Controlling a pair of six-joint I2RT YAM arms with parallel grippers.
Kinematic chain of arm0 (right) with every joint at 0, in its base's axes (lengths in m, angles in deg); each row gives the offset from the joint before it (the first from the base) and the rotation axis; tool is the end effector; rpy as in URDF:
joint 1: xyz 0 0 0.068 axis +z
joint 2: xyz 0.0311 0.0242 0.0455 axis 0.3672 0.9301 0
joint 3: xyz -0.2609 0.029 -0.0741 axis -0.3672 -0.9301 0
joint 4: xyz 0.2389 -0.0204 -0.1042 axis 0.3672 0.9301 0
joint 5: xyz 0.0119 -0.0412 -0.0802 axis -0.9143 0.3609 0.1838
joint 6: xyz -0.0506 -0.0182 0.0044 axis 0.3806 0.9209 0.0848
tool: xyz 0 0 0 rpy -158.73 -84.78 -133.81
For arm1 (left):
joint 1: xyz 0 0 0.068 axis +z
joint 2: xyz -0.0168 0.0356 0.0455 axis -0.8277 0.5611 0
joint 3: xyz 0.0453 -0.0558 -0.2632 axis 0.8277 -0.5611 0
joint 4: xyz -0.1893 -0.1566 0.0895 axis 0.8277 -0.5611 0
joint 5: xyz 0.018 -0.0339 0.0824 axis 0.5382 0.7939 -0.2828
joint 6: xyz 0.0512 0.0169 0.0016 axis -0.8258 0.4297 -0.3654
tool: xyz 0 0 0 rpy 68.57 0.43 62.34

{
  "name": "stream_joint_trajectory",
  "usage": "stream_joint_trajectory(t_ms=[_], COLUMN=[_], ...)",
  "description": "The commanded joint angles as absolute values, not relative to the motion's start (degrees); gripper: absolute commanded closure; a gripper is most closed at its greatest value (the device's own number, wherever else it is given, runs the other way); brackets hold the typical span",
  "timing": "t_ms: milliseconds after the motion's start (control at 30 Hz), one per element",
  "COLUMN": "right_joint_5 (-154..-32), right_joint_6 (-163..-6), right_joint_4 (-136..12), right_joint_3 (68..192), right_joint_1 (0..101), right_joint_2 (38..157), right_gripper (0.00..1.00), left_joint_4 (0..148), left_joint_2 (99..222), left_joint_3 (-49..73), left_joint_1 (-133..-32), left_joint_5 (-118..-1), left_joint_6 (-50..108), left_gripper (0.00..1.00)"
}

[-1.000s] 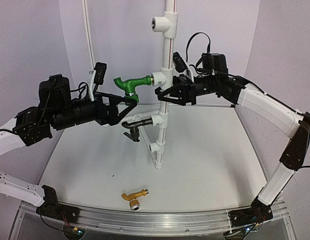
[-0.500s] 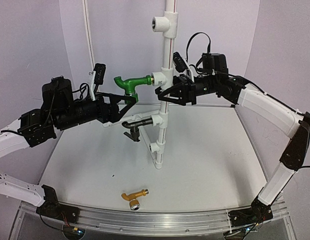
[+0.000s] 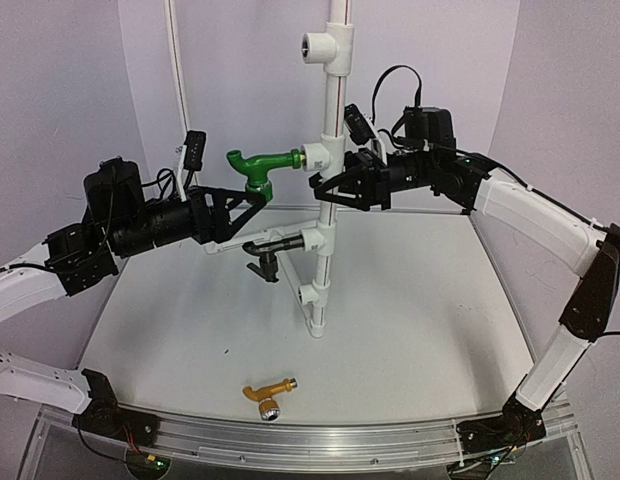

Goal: Install the water faucets

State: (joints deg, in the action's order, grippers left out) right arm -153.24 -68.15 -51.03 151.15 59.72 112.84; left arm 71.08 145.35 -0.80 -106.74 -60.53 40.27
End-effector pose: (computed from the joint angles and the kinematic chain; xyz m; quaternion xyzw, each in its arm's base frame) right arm 0.2787 0.2611 0.4193 -0.5834 0.4427 0.5505 0.4008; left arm 0.1496 -0.1908 0.3960 0.2137 0.6836 -0.4541 0.5299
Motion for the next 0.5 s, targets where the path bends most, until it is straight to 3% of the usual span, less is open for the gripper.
stream_joint_trajectory(t_ms=[0, 233, 467], right_joint_5=[-157.5, -157.4, -157.0], right_joint_6=[-72.0, -71.7, -71.7], right_joint_4=[-47.3, -47.3, -47.3], right_joint_3=[149.8, 148.6, 147.8], right_joint_1=[59.5, 59.4, 59.5], right_joint_2=[110.4, 109.7, 109.6], right_gripper=[1.00, 1.00, 1.00], left_joint_4=[75.2, 79.5, 86.1], left_joint_2=[145.9, 147.6, 146.7], left_joint_3=[-2.0, -3.9, -7.5], left_joint_1=[-100.3, -97.7, -97.7], left_joint_5=[-63.3, -60.1, -54.3], left_joint_6=[43.6, 45.4, 44.1], left_gripper=[0.12, 0.13, 0.20])
